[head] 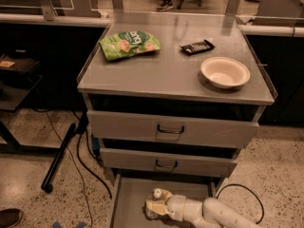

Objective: Pick blue plastic bottle from bottom drawer and place on counter

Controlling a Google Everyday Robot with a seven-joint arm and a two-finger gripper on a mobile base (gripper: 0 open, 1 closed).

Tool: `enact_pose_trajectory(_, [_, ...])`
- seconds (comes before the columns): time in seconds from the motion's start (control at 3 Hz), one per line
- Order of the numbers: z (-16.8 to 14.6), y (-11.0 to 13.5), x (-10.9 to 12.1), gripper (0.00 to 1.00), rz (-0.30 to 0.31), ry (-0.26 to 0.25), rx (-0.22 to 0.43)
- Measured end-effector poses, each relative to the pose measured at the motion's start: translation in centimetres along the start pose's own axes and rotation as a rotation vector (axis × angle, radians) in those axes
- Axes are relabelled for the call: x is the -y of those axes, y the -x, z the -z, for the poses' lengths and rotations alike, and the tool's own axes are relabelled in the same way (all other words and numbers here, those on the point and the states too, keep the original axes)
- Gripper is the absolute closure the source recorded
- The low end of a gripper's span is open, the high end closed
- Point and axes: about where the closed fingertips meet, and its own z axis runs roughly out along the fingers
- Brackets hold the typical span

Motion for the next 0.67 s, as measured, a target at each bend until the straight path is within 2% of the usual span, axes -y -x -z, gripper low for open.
enact_pose_trajectory(0.33, [0.0, 0.0, 0.0, 1.00, 0.000, 0.000, 0.000])
enact_pose_trajectory(0.67, [-0.3, 1.8, -1.4, 1.00, 0.008, 0.029, -0.009])
